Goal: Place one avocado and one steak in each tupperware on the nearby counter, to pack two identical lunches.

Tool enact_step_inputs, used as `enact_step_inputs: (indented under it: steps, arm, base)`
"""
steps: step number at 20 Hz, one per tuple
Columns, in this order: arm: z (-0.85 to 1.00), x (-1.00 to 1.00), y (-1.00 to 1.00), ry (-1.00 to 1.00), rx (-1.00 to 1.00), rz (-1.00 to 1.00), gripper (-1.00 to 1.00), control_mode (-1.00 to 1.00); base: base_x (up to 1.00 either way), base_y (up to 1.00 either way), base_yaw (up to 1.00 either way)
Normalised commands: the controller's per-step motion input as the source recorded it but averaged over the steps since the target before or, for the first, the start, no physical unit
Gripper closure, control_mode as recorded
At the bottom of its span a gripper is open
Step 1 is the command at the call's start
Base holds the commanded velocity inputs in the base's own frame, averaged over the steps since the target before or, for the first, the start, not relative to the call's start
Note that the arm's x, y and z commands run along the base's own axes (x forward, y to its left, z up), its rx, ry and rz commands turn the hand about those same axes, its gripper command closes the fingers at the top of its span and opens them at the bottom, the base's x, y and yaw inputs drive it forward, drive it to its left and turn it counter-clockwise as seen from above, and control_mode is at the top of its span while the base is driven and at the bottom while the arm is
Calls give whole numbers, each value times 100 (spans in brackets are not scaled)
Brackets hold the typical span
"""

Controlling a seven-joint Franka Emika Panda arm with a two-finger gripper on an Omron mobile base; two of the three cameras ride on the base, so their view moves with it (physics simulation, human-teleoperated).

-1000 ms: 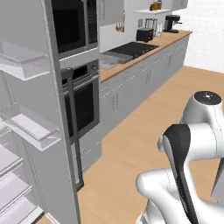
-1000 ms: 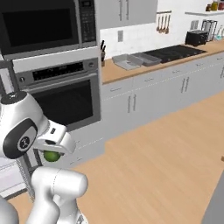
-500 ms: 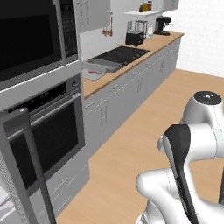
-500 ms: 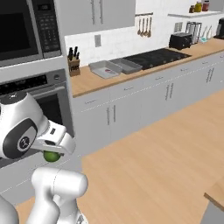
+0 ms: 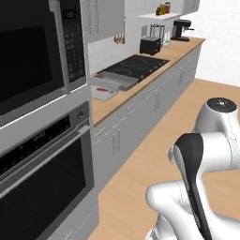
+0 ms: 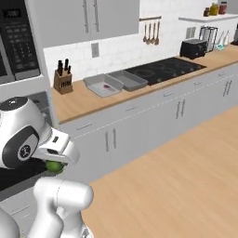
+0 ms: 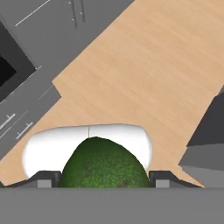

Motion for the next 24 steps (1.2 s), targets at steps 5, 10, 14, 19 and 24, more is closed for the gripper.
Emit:
enact_step_inputs:
  steps: [5,10,14,19,24]
  arm:
    - [0,0,0,0,0,0,100,100]
    - [0,0,0,0,0,0,100,100]
    - [0,0,0,0,0,0,100,100]
    - [0,0,0,0,0,0,100,100]
    - [0,0,0,0,0,0,100,100]
  base:
    - [100,-4,0]
    - [100,-43,15]
    - [100,-79,57]
    - [100,-72,65]
    - [75,-68,75]
